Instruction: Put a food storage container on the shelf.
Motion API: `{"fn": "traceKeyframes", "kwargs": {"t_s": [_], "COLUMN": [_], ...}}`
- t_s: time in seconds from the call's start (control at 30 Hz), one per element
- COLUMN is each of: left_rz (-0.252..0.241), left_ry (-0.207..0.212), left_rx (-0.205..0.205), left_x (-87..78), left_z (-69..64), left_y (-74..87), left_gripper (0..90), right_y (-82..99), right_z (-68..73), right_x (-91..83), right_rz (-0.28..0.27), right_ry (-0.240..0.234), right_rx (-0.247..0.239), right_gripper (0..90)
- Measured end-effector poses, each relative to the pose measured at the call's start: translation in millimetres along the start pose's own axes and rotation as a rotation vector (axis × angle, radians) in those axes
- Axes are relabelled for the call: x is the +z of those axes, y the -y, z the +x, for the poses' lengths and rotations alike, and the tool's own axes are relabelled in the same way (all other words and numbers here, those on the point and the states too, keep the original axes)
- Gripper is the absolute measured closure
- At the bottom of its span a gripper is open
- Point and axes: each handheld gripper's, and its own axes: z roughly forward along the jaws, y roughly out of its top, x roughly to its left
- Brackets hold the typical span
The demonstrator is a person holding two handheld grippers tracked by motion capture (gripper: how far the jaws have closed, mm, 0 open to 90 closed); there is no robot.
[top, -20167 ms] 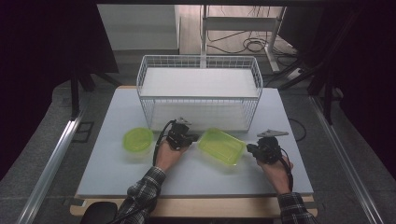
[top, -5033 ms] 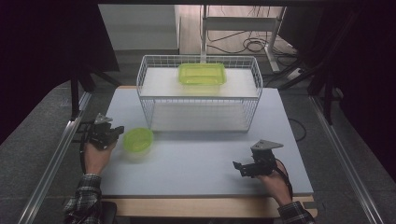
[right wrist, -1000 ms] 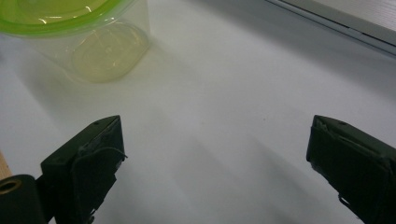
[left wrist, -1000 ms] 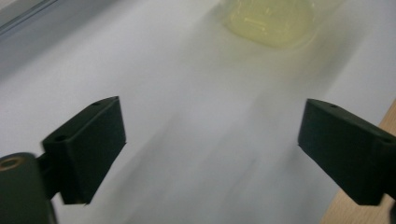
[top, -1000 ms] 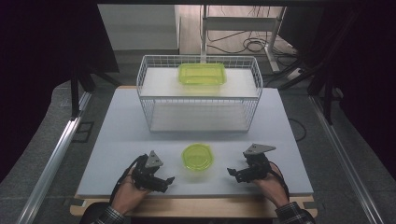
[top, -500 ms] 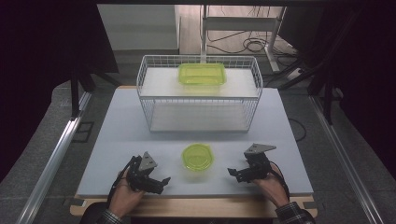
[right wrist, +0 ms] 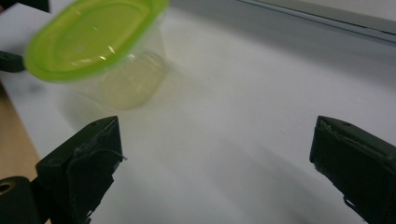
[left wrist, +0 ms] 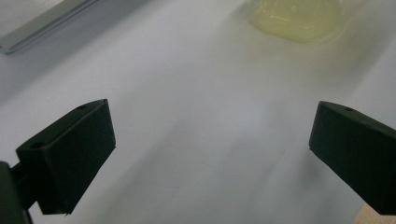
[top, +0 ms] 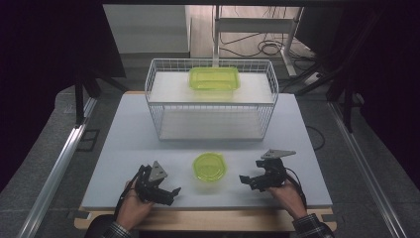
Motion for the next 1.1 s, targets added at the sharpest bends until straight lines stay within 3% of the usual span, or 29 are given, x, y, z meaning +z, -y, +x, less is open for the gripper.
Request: {"fn": "traceKeyframes", "kwargs": {"t_s": [0.17, 0.3, 0.5, 1.1], "left_rz": [0.002, 0.003, 0.011, 0.026], "left_ry": [-0.002, -0.003, -0.005, -0.004], "left_rx": [0.010, 0.005, 0.012, 0.011], "left_x": [0.7, 1.0, 1.5, 2.2], "left_z": [-0.9, -0.4, -0.3, 1.7], "left_y": [-0.3, 0.0, 0.0, 1.7], "left_gripper": [0.3, 0.5, 0.5, 0.6], "right_y": [-11.3, -19.6, -29.5, -53.3], "right_z": [5.8, 5.1, 6.4, 0.6], "right_x": [1.2, 5.8, 12.3, 32.5], "right_rz": [-0.018, -0.008, 0.018, 0.027], "right_ry": [-0.032, -0.063, -0.101, -0.158], "right_rx": [0.023, 0.079, 0.109, 0.158], "right_gripper": [2.1, 2.0, 2.7, 24.8]}}
